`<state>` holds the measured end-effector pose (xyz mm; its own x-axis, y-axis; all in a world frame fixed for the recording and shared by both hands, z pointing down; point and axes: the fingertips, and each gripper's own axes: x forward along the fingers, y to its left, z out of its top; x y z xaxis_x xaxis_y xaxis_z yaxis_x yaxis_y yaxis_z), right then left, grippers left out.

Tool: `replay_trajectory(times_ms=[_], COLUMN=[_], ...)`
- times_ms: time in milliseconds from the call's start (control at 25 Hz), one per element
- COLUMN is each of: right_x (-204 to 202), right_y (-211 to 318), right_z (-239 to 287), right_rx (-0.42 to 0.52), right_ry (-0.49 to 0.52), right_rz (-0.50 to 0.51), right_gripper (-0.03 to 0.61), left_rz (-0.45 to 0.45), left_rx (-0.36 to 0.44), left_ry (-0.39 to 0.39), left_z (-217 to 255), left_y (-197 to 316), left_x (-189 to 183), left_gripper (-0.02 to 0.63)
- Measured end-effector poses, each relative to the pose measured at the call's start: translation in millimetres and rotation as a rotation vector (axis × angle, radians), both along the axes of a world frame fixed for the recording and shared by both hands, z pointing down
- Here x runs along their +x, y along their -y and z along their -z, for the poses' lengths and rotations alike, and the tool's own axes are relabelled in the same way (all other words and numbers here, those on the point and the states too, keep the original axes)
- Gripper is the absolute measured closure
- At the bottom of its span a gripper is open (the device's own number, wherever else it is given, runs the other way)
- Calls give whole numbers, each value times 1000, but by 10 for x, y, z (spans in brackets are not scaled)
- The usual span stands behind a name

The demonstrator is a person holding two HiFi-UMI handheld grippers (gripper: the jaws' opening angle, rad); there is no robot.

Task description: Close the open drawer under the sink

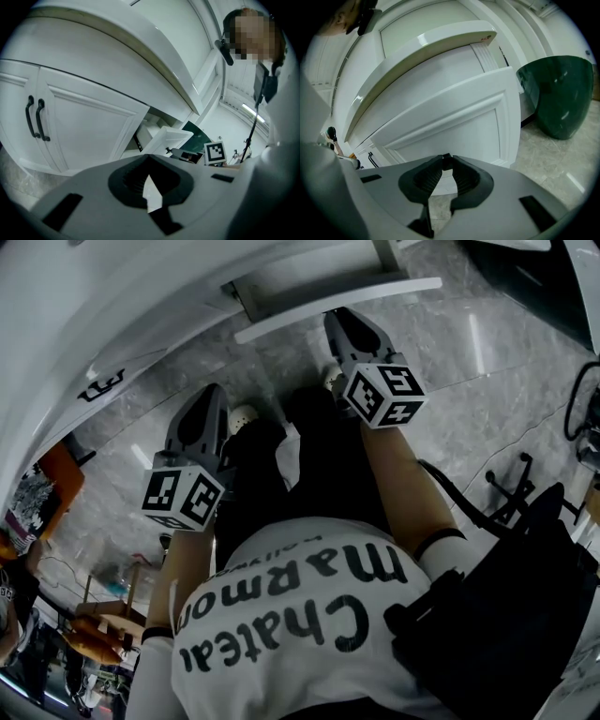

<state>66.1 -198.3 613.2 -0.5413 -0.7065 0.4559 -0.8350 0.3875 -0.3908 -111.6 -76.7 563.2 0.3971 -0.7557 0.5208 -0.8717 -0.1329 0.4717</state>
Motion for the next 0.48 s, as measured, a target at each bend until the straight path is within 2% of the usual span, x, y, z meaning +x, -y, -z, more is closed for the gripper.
replay_trajectory(times_ms=[480], right_x=[-69], right_y=[125], right_z=[27], right_rx=[12], right_ry=[48], right_rz=[-5], right_gripper=[500], left_rz=[32], left_rx=[25], left_ry=[3], left_z=[-1], left_y=[154], left_x=[-81], left_gripper=[606])
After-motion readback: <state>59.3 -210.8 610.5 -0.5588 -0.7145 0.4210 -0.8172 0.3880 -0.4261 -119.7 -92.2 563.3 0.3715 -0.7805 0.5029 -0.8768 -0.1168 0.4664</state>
